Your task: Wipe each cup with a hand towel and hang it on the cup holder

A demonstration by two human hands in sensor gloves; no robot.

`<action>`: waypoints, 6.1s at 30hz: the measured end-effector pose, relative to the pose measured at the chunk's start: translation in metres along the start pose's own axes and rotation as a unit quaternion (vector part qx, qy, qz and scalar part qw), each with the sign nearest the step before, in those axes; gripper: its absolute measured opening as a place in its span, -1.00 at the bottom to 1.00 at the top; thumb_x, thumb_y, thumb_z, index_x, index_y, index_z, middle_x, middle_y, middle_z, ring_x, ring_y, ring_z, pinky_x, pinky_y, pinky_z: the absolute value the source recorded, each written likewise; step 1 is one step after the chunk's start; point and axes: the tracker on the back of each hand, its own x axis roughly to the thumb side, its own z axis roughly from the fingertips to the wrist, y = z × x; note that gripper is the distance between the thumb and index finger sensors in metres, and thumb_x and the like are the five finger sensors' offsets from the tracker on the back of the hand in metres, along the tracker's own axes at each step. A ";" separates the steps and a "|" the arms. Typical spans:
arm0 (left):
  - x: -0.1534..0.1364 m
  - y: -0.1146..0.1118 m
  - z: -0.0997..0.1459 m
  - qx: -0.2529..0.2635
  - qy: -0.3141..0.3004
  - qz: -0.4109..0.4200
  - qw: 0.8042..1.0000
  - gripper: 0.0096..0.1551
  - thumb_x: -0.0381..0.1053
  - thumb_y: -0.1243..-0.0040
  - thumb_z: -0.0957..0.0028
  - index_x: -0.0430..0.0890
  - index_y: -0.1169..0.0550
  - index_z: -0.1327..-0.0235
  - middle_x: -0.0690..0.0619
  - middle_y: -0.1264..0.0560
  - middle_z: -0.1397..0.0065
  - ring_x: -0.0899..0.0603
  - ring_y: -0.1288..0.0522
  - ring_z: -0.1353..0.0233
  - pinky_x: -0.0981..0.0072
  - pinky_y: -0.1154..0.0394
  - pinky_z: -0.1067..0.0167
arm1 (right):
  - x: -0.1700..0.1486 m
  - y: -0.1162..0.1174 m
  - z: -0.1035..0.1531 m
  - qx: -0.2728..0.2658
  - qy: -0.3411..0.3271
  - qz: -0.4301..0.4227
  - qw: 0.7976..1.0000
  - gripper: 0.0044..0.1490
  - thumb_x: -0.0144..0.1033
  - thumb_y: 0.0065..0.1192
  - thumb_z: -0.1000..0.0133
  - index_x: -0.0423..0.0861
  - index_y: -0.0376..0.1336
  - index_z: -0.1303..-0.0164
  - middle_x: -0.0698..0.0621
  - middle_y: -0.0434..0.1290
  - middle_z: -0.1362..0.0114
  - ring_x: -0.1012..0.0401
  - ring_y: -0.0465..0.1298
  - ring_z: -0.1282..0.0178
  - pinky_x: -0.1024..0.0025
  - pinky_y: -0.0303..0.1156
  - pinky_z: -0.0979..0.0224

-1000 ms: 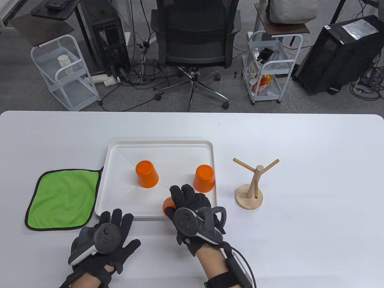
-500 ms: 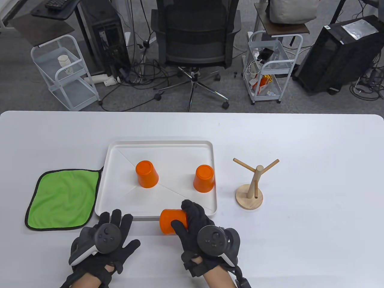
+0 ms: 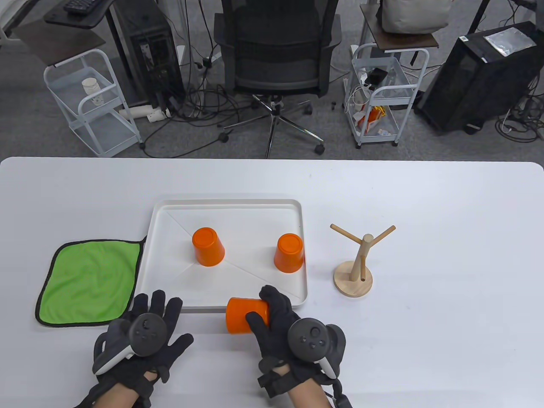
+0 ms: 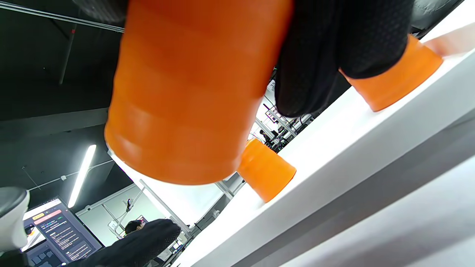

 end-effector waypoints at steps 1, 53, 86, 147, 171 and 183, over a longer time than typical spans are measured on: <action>-0.004 0.003 -0.001 0.002 0.006 0.005 1.000 0.05 0.49 0.11 0.07 0.06 0.10 -0.57 -0.09 0.29 -0.69 -0.44 0.32 -0.60 -0.45 0.16 -0.45 | -0.001 0.000 0.000 0.000 0.002 -0.004 1.000 -0.05 0.22 -0.11 -0.11 -0.17 -0.12 -0.51 -0.28 0.28 -0.48 -0.10 0.63 -0.13 -0.14 0.47 -0.31; -0.144 -0.004 -0.051 -0.073 0.262 0.016 0.962 -0.15 0.36 0.09 0.04 0.23 0.09 -0.45 0.16 0.26 -0.71 -0.32 0.25 -0.70 -0.40 0.15 -0.57 | 0.000 0.006 0.001 0.027 0.003 -0.033 0.999 -0.04 0.24 -0.11 -0.12 -0.18 -0.11 -0.51 -0.27 0.28 -0.48 -0.09 0.63 -0.13 -0.13 0.48 -0.31; -0.101 0.054 0.004 0.071 0.018 0.352 0.933 -0.22 0.29 0.04 -0.02 -0.18 -0.43 -0.35 -0.18 -0.54 -0.40 -0.30 -0.65 -0.31 -0.24 -0.45 -0.31 | 0.003 0.010 0.003 0.042 -0.006 -0.045 0.998 -0.04 0.24 -0.12 -0.12 -0.19 -0.12 -0.51 -0.28 0.28 -0.48 -0.08 0.63 -0.14 -0.12 0.48 -0.31; 0.041 -0.014 -0.006 -0.281 -0.365 0.343 0.819 -0.04 0.60 0.17 0.05 0.36 0.10 -0.60 0.44 0.12 -0.81 -0.35 0.36 -0.74 -0.43 0.30 -0.53 | 0.021 0.032 0.010 0.110 -0.022 -0.155 0.982 -0.03 0.21 -0.13 -0.14 -0.30 -0.09 -0.48 -0.39 0.35 -0.41 -0.13 0.69 -0.09 -0.16 0.53 -0.26; 0.069 -0.008 0.014 -0.123 -0.365 0.014 0.923 0.01 0.55 -0.14 0.12 0.46 0.04 -0.54 0.55 0.09 -0.76 -0.31 0.29 -0.78 -0.44 0.31 -0.58 | 0.022 0.037 0.013 0.152 0.020 -0.131 0.979 0.01 0.23 -0.17 -0.12 -0.42 0.10 -0.36 -0.45 0.56 -0.08 0.00 0.80 0.39 -0.04 0.69 0.14; 0.063 -0.010 0.006 -0.170 -0.374 0.129 0.903 -0.01 0.56 -0.10 0.14 0.40 -0.04 -0.57 0.50 0.05 -0.77 -0.32 0.35 -0.75 -0.45 0.34 -0.56 | 0.024 0.037 0.012 0.147 0.000 -0.126 0.981 0.00 0.25 -0.21 -0.12 -0.39 0.03 -0.39 -0.40 0.51 -0.16 0.01 0.77 0.34 -0.03 0.66 0.07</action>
